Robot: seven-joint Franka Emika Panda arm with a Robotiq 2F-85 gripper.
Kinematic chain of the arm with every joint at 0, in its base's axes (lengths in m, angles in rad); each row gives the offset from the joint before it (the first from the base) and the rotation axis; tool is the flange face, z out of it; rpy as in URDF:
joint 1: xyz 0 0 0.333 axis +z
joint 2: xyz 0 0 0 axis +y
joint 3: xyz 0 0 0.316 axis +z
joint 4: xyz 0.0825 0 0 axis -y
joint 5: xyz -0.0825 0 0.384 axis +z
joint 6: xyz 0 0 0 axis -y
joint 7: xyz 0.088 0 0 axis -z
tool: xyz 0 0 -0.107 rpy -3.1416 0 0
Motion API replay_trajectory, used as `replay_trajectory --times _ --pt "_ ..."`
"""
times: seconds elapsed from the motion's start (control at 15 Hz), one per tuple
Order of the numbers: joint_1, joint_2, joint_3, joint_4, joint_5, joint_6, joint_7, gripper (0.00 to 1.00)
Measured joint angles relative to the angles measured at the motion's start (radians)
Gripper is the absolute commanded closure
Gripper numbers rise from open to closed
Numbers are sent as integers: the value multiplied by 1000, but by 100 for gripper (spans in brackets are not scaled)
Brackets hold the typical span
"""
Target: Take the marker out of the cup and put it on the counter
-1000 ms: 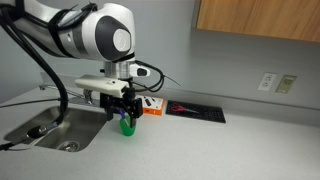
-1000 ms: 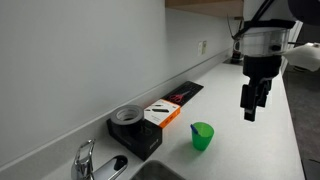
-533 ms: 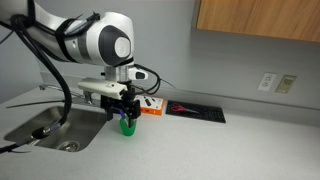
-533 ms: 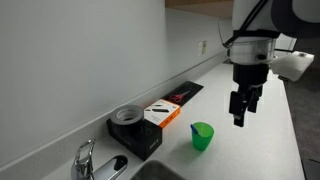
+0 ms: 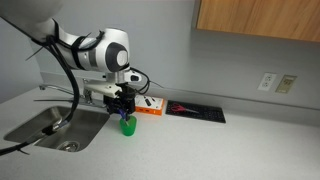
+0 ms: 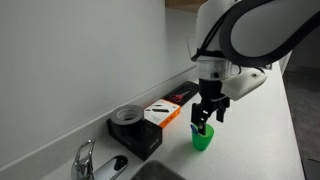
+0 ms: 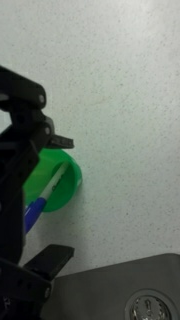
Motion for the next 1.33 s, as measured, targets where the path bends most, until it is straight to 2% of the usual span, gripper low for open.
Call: replay_trajectory --times 0.6,1.33 --pt "31 118 -3 138 -2 12 83 0" --pt "53 153 -15 162 -15 11 124 0"
